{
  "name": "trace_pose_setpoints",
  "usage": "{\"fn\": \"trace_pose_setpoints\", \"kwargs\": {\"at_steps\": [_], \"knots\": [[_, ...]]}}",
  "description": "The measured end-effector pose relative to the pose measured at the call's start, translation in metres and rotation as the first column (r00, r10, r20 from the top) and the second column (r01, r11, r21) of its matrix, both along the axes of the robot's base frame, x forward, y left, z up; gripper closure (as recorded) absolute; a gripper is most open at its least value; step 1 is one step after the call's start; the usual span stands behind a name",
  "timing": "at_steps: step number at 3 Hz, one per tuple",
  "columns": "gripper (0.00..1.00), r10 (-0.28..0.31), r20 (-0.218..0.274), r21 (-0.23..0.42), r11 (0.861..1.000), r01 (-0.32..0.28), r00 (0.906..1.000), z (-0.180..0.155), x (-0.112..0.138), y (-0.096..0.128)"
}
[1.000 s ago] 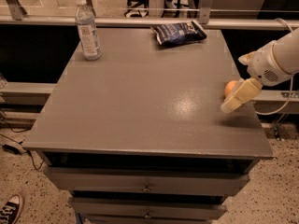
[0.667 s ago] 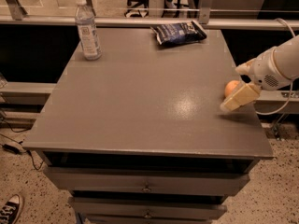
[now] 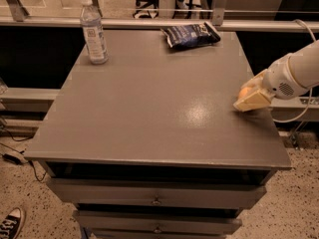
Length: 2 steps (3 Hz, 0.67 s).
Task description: Move orange near blue chip bag
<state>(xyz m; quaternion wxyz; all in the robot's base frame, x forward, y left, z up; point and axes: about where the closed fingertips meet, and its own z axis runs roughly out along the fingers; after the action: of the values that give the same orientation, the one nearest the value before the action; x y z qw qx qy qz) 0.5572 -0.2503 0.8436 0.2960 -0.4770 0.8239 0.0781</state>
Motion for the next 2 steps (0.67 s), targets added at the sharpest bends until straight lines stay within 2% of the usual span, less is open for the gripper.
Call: {"fn": "trace_pose_setpoints", "kwargs": {"at_steps": [1, 2], "knots": [[0.98, 0.009, 0.04, 0.035, 0.999, -0.011, 0.9992, 0.025, 0.006, 0.007], [1.0, 0.008, 0.109, 0.079, 0.997, -0.017, 0.994, 0.062, 0.014, 0.007]]}}
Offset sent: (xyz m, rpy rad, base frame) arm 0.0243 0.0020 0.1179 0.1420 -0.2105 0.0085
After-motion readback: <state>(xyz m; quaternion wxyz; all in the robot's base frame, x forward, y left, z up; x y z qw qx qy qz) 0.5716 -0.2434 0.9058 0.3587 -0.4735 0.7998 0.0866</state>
